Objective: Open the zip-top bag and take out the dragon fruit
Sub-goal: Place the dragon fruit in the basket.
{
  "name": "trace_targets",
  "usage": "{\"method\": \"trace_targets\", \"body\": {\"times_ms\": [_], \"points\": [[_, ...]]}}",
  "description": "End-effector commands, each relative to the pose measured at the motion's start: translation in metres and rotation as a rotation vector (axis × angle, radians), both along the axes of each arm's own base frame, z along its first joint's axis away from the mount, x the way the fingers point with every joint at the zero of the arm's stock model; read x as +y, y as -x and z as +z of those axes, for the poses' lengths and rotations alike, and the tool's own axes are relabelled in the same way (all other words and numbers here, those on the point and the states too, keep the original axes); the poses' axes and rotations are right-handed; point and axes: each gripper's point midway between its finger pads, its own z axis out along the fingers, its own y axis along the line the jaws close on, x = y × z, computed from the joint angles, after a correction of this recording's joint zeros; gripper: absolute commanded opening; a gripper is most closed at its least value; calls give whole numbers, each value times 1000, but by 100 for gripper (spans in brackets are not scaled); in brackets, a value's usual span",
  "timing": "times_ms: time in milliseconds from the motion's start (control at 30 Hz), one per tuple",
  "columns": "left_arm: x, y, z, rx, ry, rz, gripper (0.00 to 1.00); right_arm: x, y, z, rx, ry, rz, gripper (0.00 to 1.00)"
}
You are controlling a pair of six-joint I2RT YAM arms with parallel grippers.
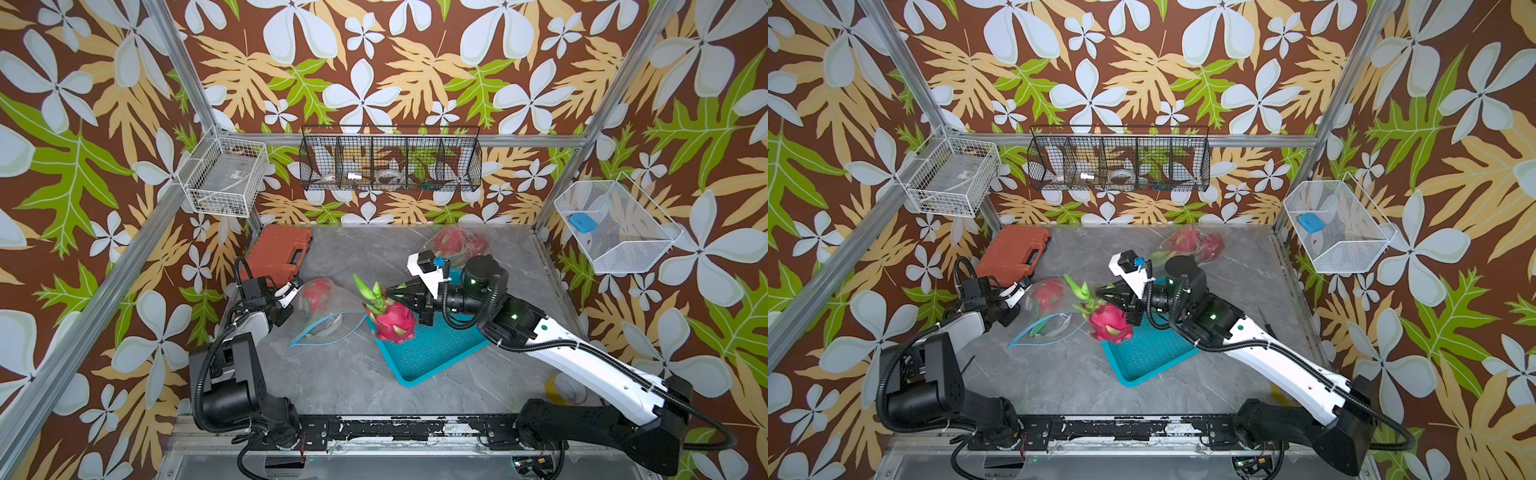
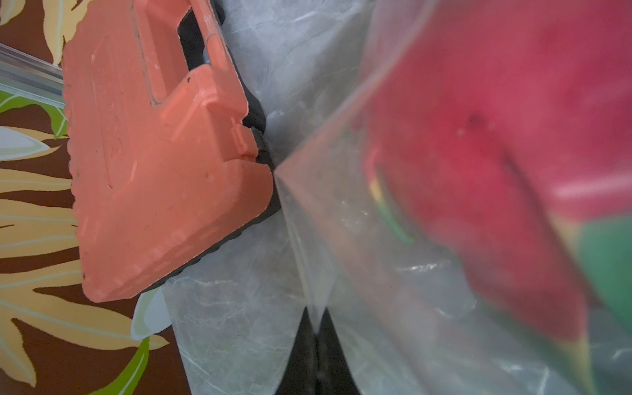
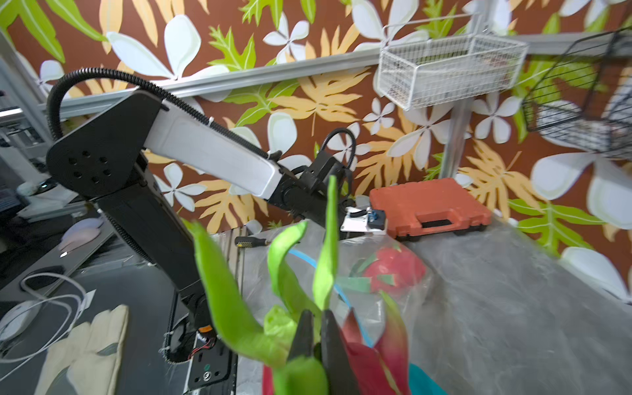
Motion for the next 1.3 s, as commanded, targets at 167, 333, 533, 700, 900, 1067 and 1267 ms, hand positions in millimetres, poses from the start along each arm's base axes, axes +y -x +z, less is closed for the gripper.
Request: {"method": "trace_targets", "body": {"times_ms": [167, 333, 533, 700, 900, 1067, 1267], "points": [[-13, -2, 13, -36, 65, -29, 0, -76, -61, -18, 43, 32, -432, 0], [-23, 3, 20, -49, 109, -52, 0, -113, -99, -63, 99, 116, -666, 0], [-34, 12, 25, -55, 144, -88, 0, -125, -128, -121, 160, 292, -805, 0], [-39, 16, 30, -60, 156, -106, 0, -142, -145, -168, 191, 466, -918, 0], [-42, 17, 32, -63, 168, -114, 0, -162, -156, -197, 171, 658, -1040, 0], [-41, 18, 31, -57, 166, -112, 0, -161, -158, -204, 82, 828, -1085, 0], [-42, 17, 31, -58, 172, -112, 0, -164, -162, -203, 68, 869, -1141, 42]]}}
